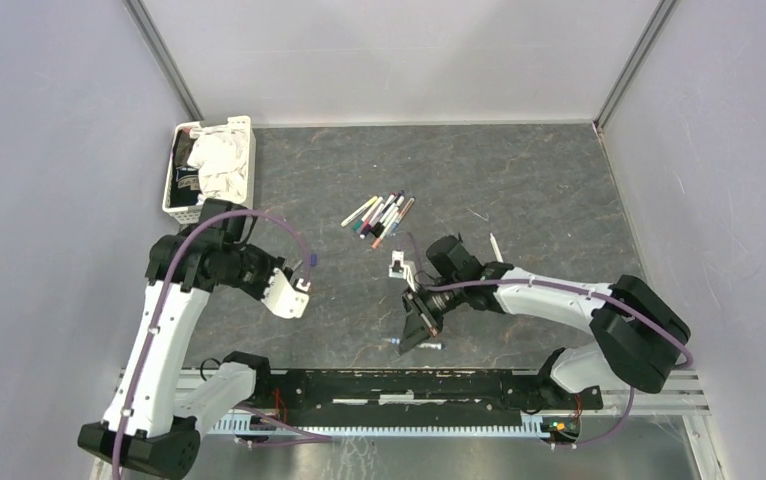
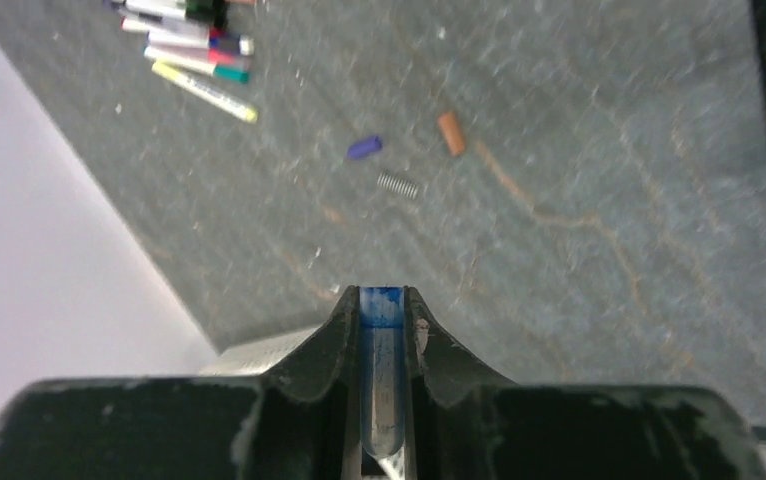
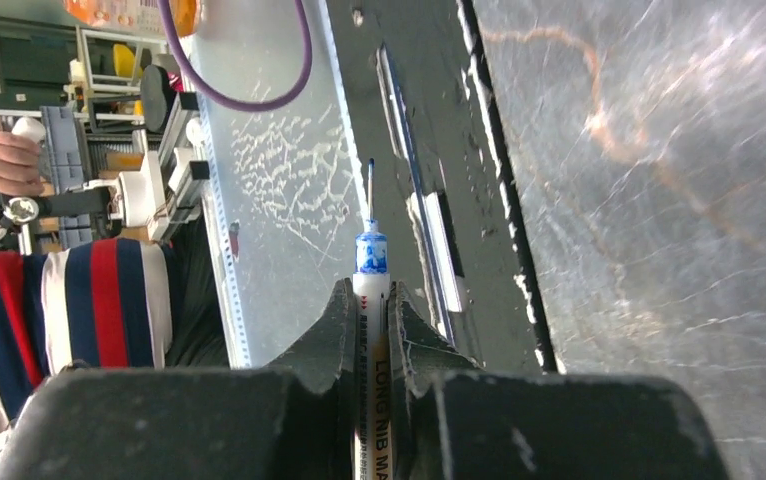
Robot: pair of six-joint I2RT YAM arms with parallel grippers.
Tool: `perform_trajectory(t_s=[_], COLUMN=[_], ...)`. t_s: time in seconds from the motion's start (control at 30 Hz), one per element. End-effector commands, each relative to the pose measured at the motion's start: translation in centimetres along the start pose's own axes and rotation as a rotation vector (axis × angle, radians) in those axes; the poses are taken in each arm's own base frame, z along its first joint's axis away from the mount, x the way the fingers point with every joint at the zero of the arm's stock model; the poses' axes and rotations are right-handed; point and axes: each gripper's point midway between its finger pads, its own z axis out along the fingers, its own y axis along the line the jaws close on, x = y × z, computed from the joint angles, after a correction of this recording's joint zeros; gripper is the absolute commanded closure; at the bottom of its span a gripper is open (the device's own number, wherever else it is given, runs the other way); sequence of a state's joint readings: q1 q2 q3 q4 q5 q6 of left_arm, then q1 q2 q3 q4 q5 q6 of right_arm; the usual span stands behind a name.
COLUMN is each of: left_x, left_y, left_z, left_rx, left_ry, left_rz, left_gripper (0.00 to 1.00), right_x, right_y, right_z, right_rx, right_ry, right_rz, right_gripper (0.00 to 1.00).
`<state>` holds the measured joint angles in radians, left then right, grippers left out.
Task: Open the pen caps
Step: Open the pen cap from the pen, then place the pen cap at the center of the board, then place the pen at the center of the board.
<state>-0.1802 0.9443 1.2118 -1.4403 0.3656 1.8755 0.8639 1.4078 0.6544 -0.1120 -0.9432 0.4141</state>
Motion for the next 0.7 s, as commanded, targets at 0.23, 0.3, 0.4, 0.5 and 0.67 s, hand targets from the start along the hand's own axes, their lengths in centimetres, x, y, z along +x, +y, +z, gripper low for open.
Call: perform_trajectory(t_s=[0.23,0.3,0.4,0.5,0.67], left_x=[-1.1,-0.2,1.5,3.2,5.8], left_y=[3.5,3.7,4.1,3.9,2.4], left_z=[6.1,8.0,10.8,13.4,16.5], left_rx=[-0.025,-0.028,-0.02,0.005,0.035], left_ry=[-0.209,-0.199,-0.157,-0.085,0.032], left_rz=[-0.566,-0.652,-0.741,-0.8,-0.835], left_gripper=[0.88,0.87,0.87,0.87,0.86], right_x=[-11.4,-12.1,-12.1,-11.6,-10.5], right_y=[-7.6,-9.3,-11.5,-13.3,-16.4], right_z=[-10.6,-13.2,-16.9,-20.4,-23.9], right_rx=[0.61,0.739,0.898,0.998,1.135], right_ry=[-0.407,-0.489,-0.601,-0.705,-0.786], right_rz=[-0.101,-0.079,-0.026,0.043,0.115], right_gripper=[1.0,1.0,1.0,1.0,1.0])
